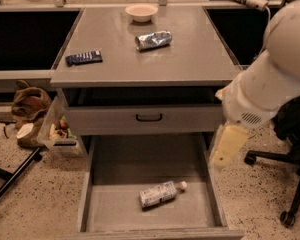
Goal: Pick blue plastic bottle from middle drawer and place on counter
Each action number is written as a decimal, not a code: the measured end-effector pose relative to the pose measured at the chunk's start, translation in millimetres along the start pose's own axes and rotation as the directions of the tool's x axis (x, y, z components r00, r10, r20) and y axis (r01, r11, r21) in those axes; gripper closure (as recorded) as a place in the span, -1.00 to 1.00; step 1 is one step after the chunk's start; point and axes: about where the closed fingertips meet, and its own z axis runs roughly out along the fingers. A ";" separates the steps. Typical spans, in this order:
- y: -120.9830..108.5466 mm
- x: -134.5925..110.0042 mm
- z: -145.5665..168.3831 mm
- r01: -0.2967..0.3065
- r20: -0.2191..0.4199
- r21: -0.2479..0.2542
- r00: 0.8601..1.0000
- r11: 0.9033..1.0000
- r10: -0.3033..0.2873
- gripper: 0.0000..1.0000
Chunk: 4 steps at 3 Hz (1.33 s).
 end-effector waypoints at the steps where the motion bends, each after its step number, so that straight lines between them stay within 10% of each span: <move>1: 12.1 -8.4 96.8 -0.005 0.092 -0.084 0.996 0.996 0.013 -1.00; 2: 10.5 -22.9 165.0 -0.022 0.220 -0.127 0.974 0.992 0.049 -1.00; 4: 10.7 -25.1 195.8 -0.034 0.261 -0.155 0.963 0.987 0.074 -1.00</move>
Offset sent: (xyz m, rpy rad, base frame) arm 0.0658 0.0924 -0.2205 0.4334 0.0756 0.0515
